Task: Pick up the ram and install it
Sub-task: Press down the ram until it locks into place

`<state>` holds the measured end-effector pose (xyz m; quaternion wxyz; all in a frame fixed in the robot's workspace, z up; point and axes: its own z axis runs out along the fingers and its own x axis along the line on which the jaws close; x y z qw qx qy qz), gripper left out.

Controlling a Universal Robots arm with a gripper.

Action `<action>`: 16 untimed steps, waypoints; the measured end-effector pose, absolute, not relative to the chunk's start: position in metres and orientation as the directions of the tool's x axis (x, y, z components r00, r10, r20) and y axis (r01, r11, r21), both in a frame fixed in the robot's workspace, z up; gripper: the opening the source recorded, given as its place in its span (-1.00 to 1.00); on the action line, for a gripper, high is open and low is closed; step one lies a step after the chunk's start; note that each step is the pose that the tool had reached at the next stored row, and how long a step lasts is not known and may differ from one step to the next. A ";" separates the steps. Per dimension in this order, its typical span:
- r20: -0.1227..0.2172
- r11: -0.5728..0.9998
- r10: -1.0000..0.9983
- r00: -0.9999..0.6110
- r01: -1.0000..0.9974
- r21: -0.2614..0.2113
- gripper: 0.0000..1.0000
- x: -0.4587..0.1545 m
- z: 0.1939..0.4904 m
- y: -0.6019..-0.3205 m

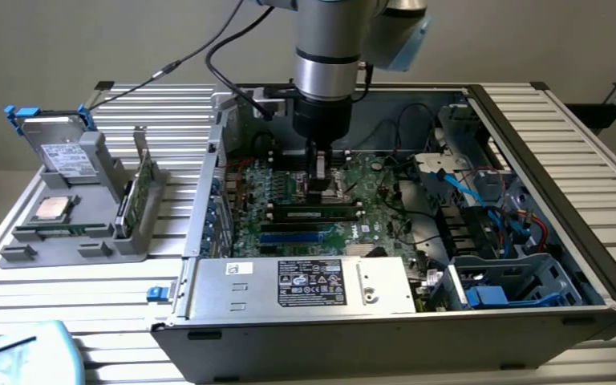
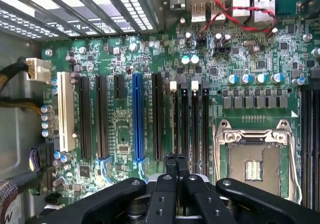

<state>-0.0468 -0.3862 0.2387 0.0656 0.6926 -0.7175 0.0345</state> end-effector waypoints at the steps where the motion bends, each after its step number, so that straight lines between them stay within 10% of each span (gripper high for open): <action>1: 0.142 0.038 -0.989 -0.032 -0.998 0.041 -0.80 -0.048 0.239 -0.386; 16: 0.143 0.038 -0.989 -0.032 -0.998 0.041 -0.80 -0.052 0.231 -0.393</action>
